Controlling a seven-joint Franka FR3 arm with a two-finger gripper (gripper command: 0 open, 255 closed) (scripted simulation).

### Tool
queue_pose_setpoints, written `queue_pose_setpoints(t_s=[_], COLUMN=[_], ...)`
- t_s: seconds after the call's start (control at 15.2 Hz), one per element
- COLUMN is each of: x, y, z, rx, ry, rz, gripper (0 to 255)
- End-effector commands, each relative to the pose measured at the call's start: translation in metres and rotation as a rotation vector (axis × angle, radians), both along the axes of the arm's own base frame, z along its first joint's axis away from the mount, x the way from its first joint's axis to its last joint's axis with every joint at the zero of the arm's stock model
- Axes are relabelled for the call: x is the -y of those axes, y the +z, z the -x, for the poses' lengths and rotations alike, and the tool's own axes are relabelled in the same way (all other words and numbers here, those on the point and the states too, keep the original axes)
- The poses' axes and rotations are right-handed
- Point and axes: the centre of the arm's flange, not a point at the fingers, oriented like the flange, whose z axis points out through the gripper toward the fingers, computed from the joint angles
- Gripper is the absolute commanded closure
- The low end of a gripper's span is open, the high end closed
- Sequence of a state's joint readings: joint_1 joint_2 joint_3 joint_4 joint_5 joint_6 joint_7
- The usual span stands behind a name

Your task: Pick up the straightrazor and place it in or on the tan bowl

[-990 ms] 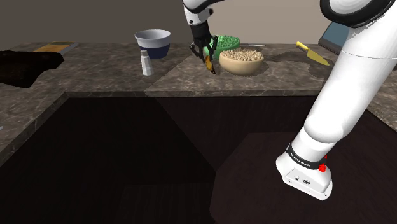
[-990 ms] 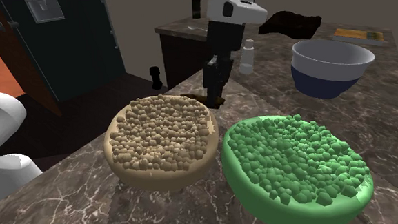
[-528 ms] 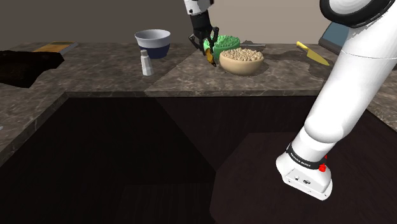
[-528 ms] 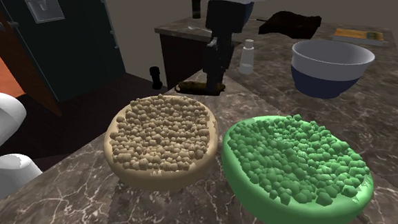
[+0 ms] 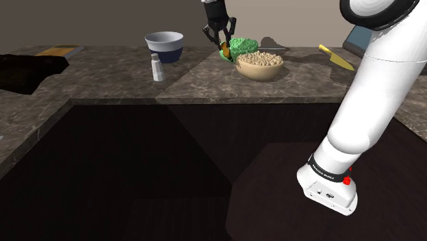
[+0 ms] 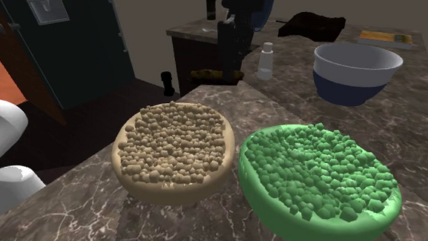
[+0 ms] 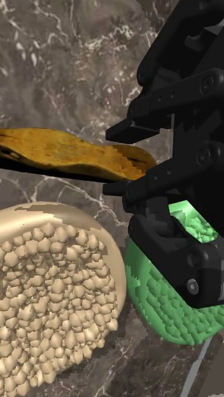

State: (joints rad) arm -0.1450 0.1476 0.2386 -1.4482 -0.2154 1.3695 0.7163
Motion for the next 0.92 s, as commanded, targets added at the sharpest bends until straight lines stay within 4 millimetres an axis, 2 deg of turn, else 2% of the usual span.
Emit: queue_pose_setpoints(t_s=[0.0, 0.59, 0.86], x=[0.0, 0.0, 0.042], y=[0.012, 0.056, 0.061], z=[0.001, 0.001, 0.033], rx=[0.0, 0.0, 0.0], ry=[0.0, 0.0, 0.0], rz=[0.0, 0.0, 0.0], gripper=[255, 255, 255])
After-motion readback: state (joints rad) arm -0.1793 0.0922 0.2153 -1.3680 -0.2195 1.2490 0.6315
